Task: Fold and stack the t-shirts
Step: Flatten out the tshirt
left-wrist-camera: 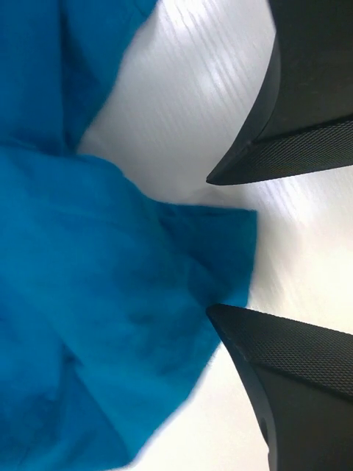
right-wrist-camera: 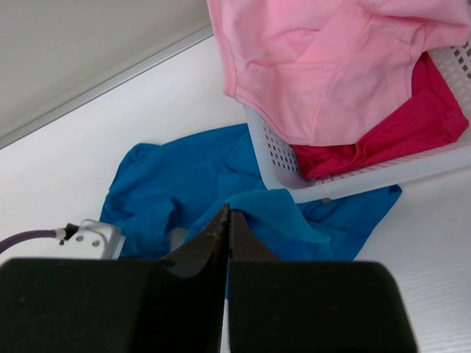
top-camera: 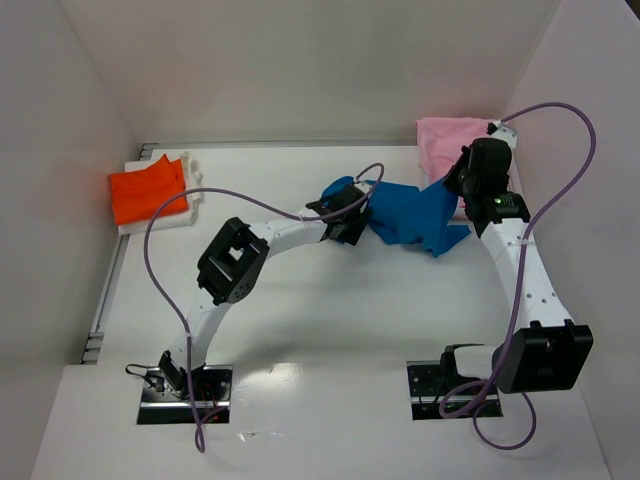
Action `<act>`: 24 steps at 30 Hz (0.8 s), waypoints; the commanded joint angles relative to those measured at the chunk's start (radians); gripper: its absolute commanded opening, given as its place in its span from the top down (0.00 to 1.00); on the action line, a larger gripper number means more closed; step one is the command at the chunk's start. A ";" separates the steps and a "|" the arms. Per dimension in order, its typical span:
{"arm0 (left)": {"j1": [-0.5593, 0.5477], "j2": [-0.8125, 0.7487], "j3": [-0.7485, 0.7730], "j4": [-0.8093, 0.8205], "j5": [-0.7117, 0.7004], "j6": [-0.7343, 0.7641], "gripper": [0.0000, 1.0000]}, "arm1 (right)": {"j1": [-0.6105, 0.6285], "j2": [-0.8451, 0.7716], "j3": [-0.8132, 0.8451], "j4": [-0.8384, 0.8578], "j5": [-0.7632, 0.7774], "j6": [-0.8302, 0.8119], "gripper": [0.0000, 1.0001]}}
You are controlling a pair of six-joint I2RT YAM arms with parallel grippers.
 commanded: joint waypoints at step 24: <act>0.114 -0.047 0.039 -0.081 0.017 -0.159 1.00 | -0.018 -0.020 0.009 0.055 -0.013 -0.010 1.00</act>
